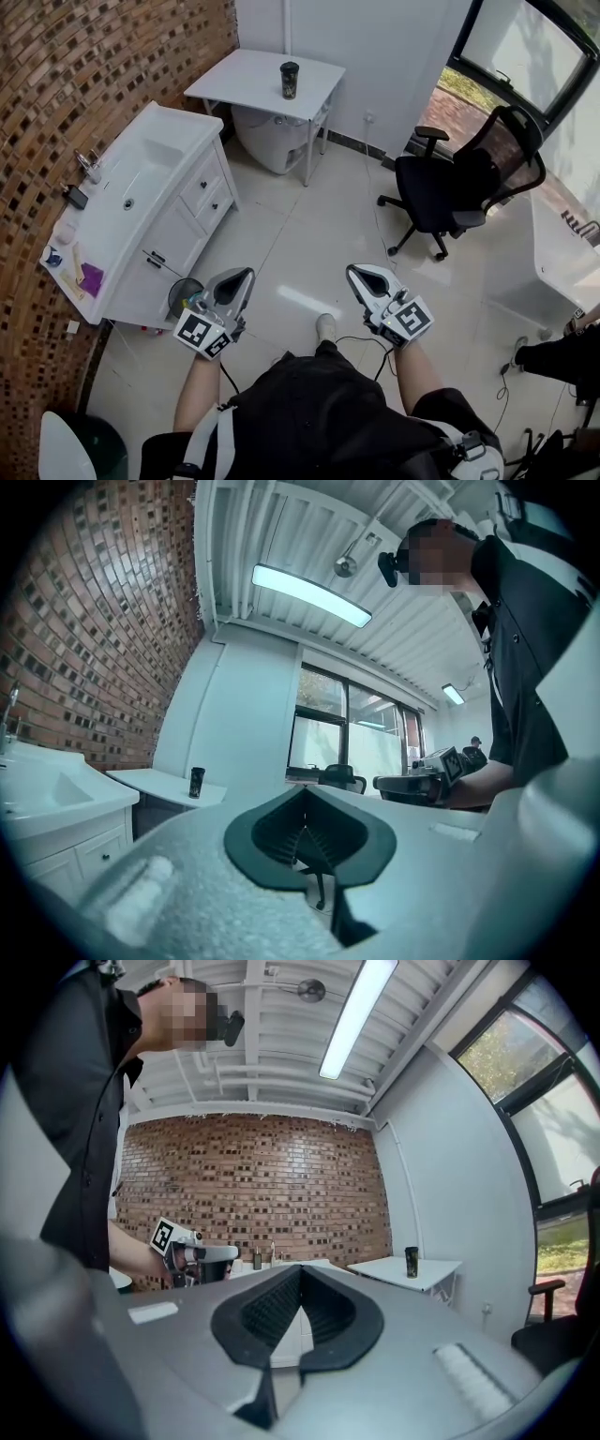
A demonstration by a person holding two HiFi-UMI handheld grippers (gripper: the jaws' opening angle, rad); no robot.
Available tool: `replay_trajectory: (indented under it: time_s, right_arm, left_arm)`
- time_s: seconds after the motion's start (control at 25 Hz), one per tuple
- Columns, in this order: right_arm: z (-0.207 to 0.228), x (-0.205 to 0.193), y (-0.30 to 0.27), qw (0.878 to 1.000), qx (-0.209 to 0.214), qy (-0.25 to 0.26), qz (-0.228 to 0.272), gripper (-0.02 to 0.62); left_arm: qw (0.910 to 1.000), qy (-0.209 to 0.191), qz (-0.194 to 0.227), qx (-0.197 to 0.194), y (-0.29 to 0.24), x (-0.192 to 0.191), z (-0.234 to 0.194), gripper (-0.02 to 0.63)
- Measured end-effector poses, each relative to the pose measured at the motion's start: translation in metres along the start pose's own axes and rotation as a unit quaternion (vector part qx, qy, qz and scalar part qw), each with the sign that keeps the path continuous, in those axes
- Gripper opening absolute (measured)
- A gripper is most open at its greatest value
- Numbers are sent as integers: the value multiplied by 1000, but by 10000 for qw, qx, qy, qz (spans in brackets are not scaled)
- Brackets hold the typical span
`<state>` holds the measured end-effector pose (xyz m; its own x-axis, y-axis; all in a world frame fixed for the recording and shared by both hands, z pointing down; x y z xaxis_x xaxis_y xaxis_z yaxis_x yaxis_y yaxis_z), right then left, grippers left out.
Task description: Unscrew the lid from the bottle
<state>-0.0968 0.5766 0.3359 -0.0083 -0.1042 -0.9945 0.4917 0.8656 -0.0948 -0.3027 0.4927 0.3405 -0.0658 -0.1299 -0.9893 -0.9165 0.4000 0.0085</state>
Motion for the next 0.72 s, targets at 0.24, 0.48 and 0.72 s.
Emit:
replay_trajectory:
  time_s: [0.24, 0.48, 0.72]
  right_arm:
    - [54, -1, -17, 9998, 128, 104, -79, 5]
    - [122, 4, -39, 9987, 444, 219, -88, 5]
    - [171, 1, -50, 9959, 798, 348, -234, 5]
  left_arm:
    - [10000, -53, 73, -5, -58, 8, -16, 2]
    - [9998, -51, 95, -166, -130, 18, -26, 2]
    - [9998, 1, 0, 194, -184, 7, -38, 2]
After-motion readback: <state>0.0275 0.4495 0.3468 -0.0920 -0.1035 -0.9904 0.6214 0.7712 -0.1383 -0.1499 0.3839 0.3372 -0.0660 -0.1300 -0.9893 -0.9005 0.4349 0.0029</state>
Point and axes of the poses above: the fingertips, and each gripper's own axes: y backward along the fingers, z to its right, x out of its top, the point moved 2 cm from there along y, backward along the fingers, and after that the axes turned 4 degrees about -z, right-handed, at the moved point
